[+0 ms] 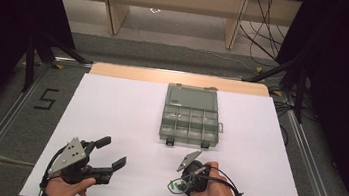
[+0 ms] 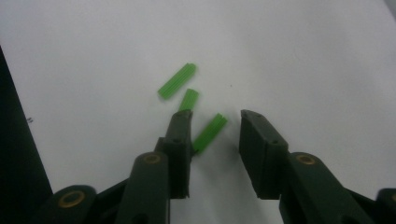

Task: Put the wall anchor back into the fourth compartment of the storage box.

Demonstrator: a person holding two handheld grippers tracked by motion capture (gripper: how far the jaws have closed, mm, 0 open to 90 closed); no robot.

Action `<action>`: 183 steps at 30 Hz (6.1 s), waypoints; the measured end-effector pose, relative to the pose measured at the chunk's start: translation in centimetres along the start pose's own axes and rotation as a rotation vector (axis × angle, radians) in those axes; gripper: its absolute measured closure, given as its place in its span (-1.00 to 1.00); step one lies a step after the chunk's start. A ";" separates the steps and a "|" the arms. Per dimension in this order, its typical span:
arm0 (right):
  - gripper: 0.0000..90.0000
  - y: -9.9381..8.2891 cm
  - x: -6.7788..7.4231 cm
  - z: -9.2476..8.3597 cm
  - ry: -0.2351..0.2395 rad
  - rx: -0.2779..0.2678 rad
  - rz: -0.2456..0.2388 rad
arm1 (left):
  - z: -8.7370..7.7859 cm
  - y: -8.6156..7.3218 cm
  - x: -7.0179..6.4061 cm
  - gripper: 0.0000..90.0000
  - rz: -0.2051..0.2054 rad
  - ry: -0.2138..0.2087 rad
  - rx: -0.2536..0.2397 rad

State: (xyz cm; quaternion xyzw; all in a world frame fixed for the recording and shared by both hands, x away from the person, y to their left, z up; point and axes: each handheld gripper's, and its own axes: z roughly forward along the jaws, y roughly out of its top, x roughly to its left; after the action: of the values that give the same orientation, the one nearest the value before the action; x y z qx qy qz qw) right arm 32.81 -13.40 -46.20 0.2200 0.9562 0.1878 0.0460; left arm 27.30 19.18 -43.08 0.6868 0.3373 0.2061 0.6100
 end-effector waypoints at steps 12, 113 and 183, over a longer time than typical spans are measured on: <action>0.86 0.6 -0.3 0.2 0.023 0.036 -0.011 | 0.0 0.0 0.0 -0.59 0.001 0.000 0.000; 0.10 3.1 -18.0 -3.6 -0.295 -0.224 0.238 | -0.1 0.0 0.0 -0.59 -0.004 -0.006 -0.004; -0.06 2.2 0.2 -1.0 -0.025 -0.054 -0.054 | -0.4 0.1 -0.1 -0.58 0.006 0.004 -0.012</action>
State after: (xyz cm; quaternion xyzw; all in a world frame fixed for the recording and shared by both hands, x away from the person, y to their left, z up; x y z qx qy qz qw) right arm 33.30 -11.81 -44.46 0.1949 0.9557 0.2094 0.0689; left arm 27.01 19.35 -42.90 0.6836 0.3353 0.2112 0.6129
